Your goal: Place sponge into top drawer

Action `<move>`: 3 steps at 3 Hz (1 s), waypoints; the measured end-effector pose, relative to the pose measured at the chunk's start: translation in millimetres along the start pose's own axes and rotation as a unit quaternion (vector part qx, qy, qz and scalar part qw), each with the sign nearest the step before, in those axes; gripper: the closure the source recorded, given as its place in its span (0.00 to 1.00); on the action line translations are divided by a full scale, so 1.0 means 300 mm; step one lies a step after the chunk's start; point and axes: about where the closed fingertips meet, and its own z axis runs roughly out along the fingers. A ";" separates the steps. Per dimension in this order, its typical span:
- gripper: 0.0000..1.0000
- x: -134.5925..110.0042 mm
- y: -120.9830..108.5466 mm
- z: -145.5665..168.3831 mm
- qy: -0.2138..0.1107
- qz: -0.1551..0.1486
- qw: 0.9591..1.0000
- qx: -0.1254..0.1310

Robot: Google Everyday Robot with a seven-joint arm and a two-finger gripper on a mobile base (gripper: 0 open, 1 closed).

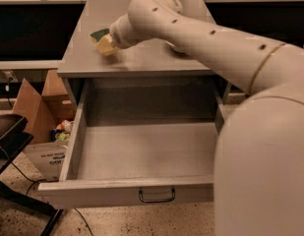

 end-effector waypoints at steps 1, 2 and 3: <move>1.00 0.037 -0.001 -0.305 0.037 -0.033 0.999 -0.001; 1.00 0.193 0.061 -0.630 0.100 -0.015 0.994 -0.034; 1.00 0.393 0.151 -0.779 0.120 0.039 0.991 -0.051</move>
Offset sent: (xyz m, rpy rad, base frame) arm -0.2060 -0.1875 0.0624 -0.2068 0.2717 0.0857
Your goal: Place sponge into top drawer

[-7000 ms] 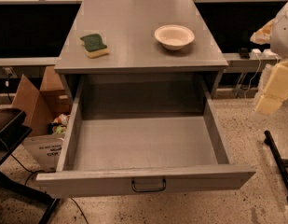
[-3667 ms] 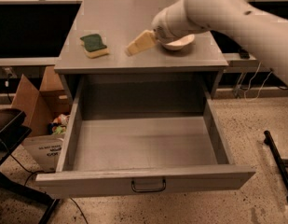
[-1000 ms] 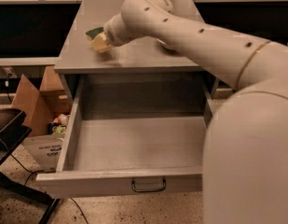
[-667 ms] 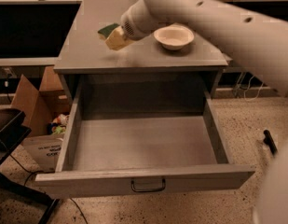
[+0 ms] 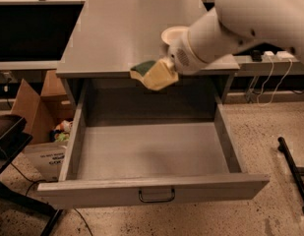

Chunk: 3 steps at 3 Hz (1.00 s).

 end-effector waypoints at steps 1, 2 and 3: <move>1.00 0.241 0.087 -0.004 -0.021 0.069 0.997 0.014; 1.00 0.446 0.101 0.108 -0.019 0.118 0.992 0.038; 1.00 0.789 0.050 0.358 0.036 0.171 0.983 0.056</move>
Offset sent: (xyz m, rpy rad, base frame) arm -0.1322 -0.0617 -0.2795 0.0543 0.1759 -0.4028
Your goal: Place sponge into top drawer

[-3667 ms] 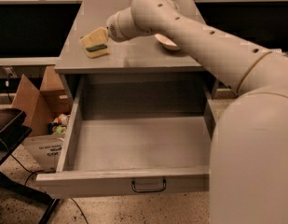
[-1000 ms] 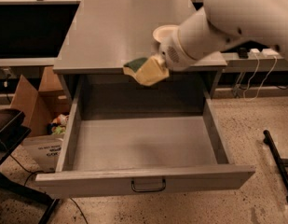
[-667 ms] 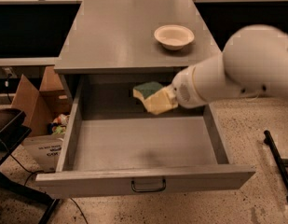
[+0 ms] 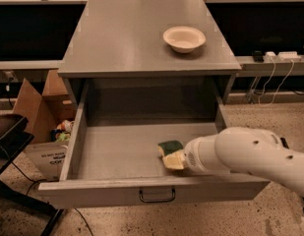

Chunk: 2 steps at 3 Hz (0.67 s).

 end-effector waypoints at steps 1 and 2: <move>1.00 0.112 -0.072 0.155 0.024 0.015 1.000 0.007; 0.73 0.109 -0.073 0.153 0.025 0.016 1.000 0.007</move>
Offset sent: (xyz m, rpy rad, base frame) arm 0.0040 -0.0082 -0.0550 -0.0195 0.0456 -0.0205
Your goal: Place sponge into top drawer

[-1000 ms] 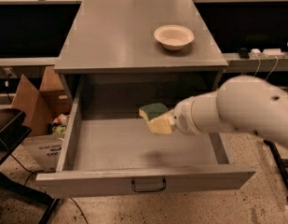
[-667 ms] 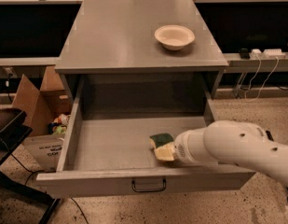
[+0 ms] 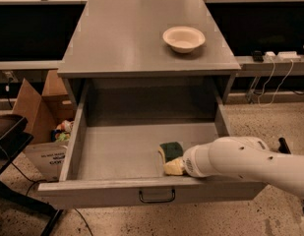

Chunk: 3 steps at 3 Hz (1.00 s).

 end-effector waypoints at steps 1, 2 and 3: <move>0.50 0.000 0.000 0.000 0.000 0.000 1.000 0.000; 0.19 -0.008 -0.001 -0.006 0.002 -0.002 1.000 0.000; 0.00 -0.092 -0.009 -0.069 0.019 -0.021 1.000 -0.003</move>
Offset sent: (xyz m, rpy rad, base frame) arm 0.0000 0.0000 0.0000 0.0000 0.0000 0.0000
